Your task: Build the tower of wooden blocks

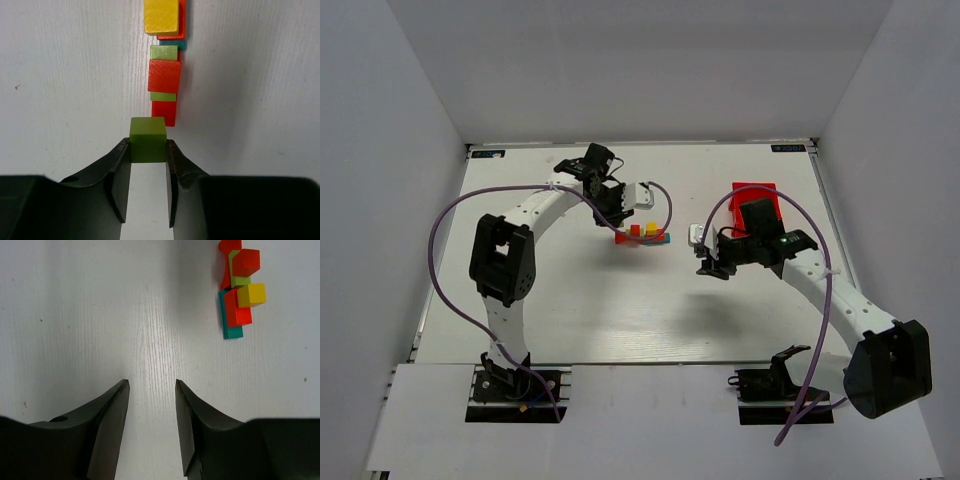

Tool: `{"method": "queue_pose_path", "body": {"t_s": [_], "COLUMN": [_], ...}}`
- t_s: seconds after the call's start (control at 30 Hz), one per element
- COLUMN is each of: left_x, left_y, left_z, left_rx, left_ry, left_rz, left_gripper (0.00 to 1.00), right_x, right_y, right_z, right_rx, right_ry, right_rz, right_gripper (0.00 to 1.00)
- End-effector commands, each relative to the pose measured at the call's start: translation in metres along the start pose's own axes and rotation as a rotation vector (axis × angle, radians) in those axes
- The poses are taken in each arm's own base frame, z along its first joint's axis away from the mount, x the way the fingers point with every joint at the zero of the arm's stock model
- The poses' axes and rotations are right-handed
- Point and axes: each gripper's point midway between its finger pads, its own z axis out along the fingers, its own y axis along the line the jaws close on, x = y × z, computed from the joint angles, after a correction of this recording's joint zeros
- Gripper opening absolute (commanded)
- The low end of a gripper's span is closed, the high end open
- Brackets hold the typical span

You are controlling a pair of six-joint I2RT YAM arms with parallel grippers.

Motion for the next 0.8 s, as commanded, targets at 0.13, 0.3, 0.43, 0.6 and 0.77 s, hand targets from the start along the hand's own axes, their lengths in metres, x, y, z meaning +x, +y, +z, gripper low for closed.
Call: {"method": "queue_pose_path", "body": {"t_s": [0.13, 0.3, 0.43, 0.6, 0.77], "left_x": [-0.007, -0.004, -0.002, 0.002, 0.004], "left_y": [-0.006, -0.005, -0.003, -0.003, -0.002], "left_z": [-0.005, 0.000, 0.002, 0.011, 0.011], "left_rx": [0.054, 0.063, 0.059, 0.075, 0.071], "left_ry": [-0.039, -0.034, -0.024, -0.015, -0.007], "left_rz": [0.018, 0.013, 0.004, -0.005, -0.005], "left_gripper": [0.00, 0.00, 0.00, 0.00, 0.00], "right_x": [-0.009, -0.008, -0.008, -0.008, -0.007], "right_y": [0.003, 0.005, 0.006, 0.007, 0.008], "right_z": [-0.001, -0.001, 0.000, -0.001, 0.000], "right_rx": [0.007, 0.011, 0.005, 0.007, 0.005], "right_ry": [-0.055, -0.059, -0.061, -0.062, -0.063], "right_rz": [-0.039, -0.047, -0.046, -0.051, -0.049], "right_gripper": [0.48, 0.48, 0.48, 0.48, 0.48]}}
